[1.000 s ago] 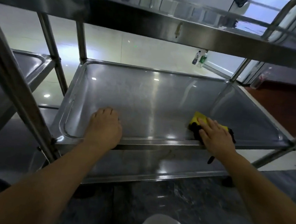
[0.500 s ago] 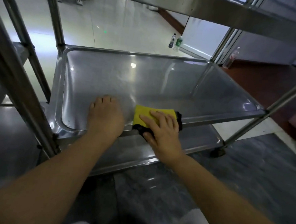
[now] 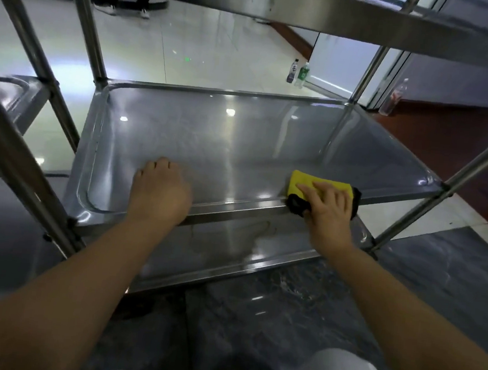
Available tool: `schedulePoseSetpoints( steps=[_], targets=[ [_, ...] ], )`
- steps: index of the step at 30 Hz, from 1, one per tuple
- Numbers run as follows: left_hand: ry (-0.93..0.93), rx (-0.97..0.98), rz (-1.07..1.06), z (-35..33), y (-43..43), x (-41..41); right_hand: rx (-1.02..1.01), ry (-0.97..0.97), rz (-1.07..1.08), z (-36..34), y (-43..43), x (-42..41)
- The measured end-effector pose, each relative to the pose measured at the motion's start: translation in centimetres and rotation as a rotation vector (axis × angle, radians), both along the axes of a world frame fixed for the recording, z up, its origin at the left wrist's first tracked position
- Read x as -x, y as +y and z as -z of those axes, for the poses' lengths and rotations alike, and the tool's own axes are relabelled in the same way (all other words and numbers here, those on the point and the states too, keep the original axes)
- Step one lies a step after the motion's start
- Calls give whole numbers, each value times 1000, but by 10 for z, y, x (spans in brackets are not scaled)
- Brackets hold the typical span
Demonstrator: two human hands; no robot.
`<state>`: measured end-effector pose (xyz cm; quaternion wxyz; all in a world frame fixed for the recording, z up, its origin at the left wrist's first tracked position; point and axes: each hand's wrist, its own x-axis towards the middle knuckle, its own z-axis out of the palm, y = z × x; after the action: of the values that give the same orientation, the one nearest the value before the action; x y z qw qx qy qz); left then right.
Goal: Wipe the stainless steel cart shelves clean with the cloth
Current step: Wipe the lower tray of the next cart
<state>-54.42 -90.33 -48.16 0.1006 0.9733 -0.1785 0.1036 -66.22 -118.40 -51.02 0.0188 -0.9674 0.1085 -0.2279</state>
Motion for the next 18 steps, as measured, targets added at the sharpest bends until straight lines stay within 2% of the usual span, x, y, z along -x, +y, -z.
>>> schedulePoseSetpoints(
  steps=[5,8,10,13,18],
  targets=[
    [4,-245,5,-11,-10,7,87,-85,-188,1,53,-14],
    [-23,-187,18,-21,-35,11,94,-57,-306,0,59,-18],
    [-54,-88,56,-19,-66,14,101,-53,-383,0,31,-15],
    [-85,1,102,-15,-128,22,67,-67,-387,0,-40,-6],
    [11,154,31,-3,-218,34,6,-1,-186,-3,-192,20]
  ],
)
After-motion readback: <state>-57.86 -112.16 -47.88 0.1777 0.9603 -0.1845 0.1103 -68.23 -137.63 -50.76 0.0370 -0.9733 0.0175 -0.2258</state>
